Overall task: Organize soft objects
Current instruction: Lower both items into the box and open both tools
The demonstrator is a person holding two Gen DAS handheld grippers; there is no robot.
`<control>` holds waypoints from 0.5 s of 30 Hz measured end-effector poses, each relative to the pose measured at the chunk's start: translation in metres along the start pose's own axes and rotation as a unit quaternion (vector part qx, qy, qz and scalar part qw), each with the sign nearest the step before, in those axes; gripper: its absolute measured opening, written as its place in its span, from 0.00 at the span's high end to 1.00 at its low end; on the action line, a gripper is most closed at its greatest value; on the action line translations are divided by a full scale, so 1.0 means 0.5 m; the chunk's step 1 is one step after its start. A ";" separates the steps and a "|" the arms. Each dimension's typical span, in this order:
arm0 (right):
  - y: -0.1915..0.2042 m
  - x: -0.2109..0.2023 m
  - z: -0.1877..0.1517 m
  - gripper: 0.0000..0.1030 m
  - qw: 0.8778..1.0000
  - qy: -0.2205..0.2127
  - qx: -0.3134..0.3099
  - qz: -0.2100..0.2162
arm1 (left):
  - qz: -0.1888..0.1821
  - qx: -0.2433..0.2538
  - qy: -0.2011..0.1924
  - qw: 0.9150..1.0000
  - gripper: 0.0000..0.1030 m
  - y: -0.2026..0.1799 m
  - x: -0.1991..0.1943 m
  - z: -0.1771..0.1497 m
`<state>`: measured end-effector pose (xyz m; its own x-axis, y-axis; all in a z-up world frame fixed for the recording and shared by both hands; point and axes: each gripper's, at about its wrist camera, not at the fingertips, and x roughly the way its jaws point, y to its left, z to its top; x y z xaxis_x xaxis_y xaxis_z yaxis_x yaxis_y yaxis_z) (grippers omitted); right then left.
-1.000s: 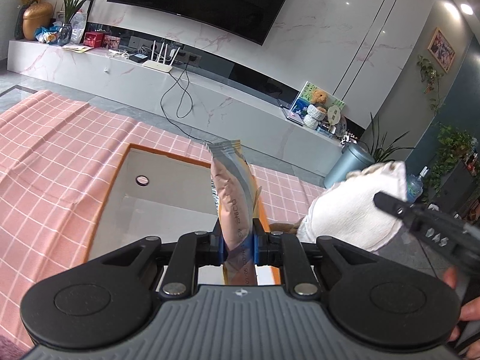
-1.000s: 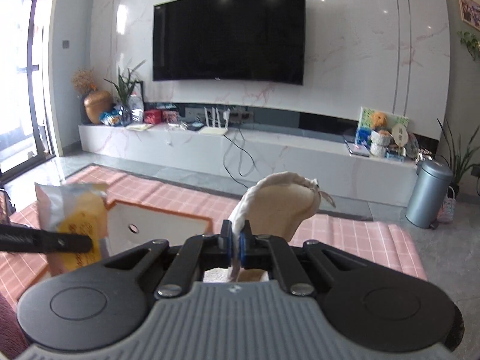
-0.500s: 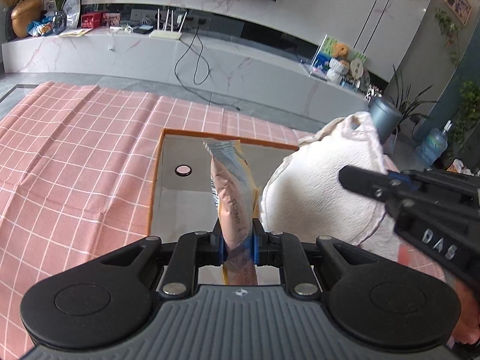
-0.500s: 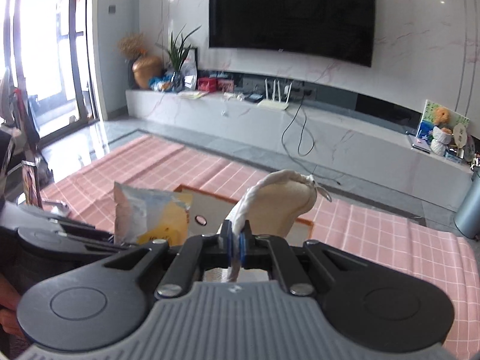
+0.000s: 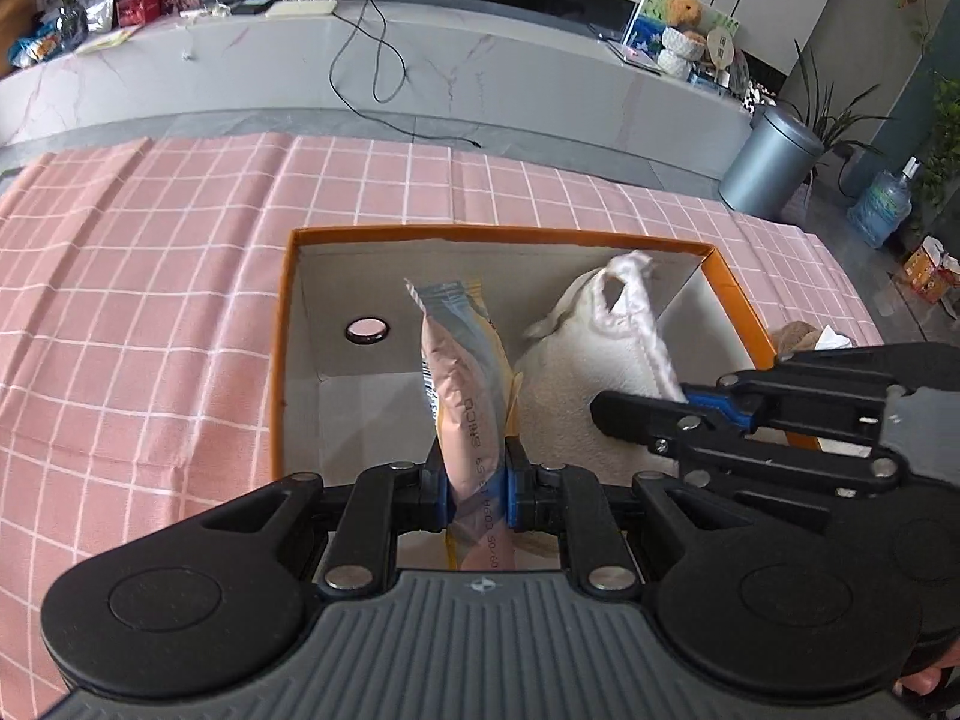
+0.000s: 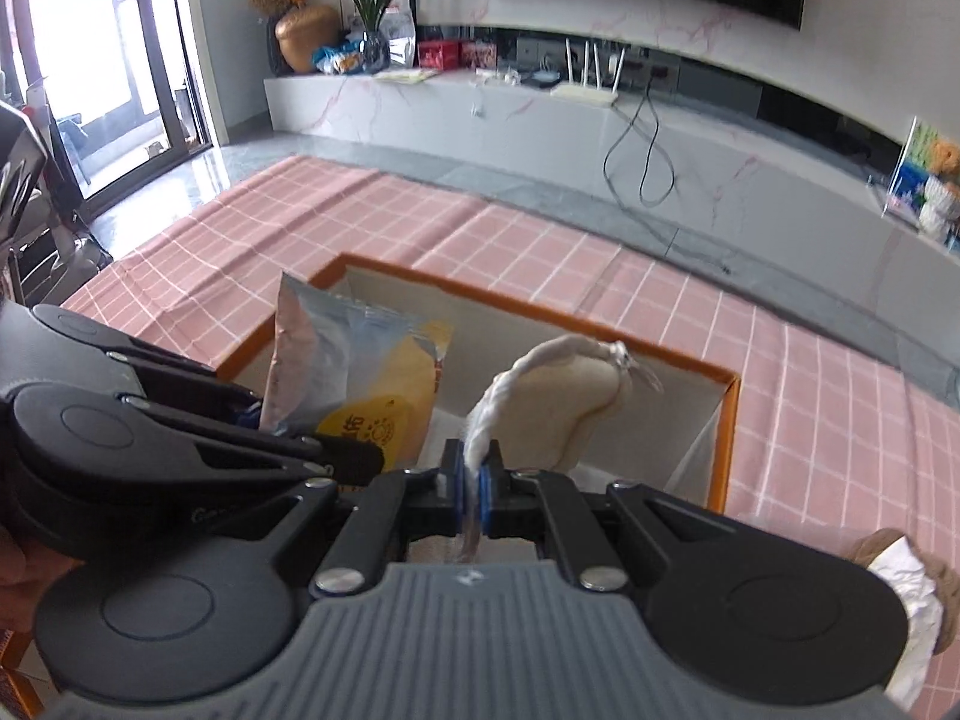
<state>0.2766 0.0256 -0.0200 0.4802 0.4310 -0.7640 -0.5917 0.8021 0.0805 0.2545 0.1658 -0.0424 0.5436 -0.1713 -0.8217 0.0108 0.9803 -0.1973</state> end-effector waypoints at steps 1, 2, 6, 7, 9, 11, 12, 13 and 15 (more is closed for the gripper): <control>-0.002 0.006 -0.001 0.98 1.000 0.002 0.002 -0.002 | 0.008 0.004 0.002 1.000 0.83 -0.005 0.004 0.002; -0.005 0.010 -0.001 0.98 1.000 0.002 0.002 -0.002 | 0.017 0.012 0.002 1.000 0.83 -0.010 0.008 0.004; -0.012 0.020 0.003 0.98 1.000 0.013 0.007 -0.015 | 0.036 0.021 0.007 0.999 0.80 -0.016 0.021 0.014; -0.011 0.022 0.004 0.98 1.000 0.014 0.002 -0.020 | 0.039 0.022 0.007 0.999 0.79 -0.018 0.023 0.016; -0.008 0.024 0.004 0.98 0.999 0.015 -0.011 -0.029 | 0.048 0.030 0.005 0.998 0.76 -0.021 0.026 0.020; -0.006 0.026 0.004 0.98 0.999 0.015 -0.020 -0.035 | 0.056 0.044 -0.004 0.997 0.72 -0.027 0.022 0.019; -0.006 0.026 0.004 0.98 0.999 0.015 -0.026 -0.035 | 0.057 0.047 -0.016 0.997 0.67 -0.028 0.018 0.019; -0.005 0.026 0.003 0.98 0.999 0.014 -0.031 -0.038 | 0.058 0.046 -0.024 0.997 0.64 -0.028 0.011 0.020; -0.005 0.024 -0.001 0.97 0.998 0.013 -0.037 -0.045 | 0.063 0.036 -0.042 0.997 0.48 -0.027 -0.004 0.022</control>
<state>0.2834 0.0285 -0.0298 0.5164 0.3472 -0.7828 -0.5936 0.8040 -0.0350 0.2626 0.1539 -0.0323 0.6123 -0.0409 -0.7896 -0.0033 0.9985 -0.0543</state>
